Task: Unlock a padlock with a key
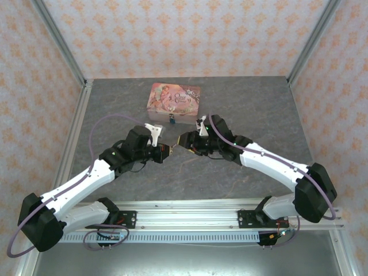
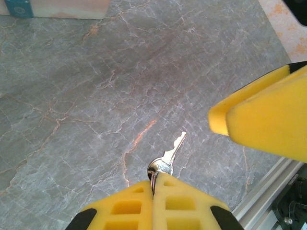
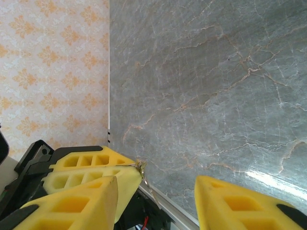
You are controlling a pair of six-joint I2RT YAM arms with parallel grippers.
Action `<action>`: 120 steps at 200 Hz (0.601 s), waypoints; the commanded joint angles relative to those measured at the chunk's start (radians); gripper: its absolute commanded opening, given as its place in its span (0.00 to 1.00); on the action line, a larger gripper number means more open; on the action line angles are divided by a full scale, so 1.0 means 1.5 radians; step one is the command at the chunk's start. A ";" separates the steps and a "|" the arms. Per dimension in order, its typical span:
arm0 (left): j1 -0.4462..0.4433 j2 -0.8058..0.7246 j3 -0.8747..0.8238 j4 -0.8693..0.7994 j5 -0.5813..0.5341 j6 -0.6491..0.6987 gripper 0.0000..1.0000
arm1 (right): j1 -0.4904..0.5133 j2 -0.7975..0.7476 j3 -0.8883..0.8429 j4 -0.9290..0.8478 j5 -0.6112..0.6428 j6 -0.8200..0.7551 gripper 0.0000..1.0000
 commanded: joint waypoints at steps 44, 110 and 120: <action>0.005 -0.004 -0.003 0.030 0.038 0.004 0.00 | 0.005 0.036 0.022 0.058 -0.030 0.029 0.42; 0.004 -0.016 -0.008 0.030 0.044 0.004 0.00 | 0.005 0.052 0.026 0.083 -0.052 0.049 0.29; 0.005 -0.015 -0.008 0.030 0.044 0.004 0.00 | 0.005 0.055 0.025 0.095 -0.062 0.057 0.27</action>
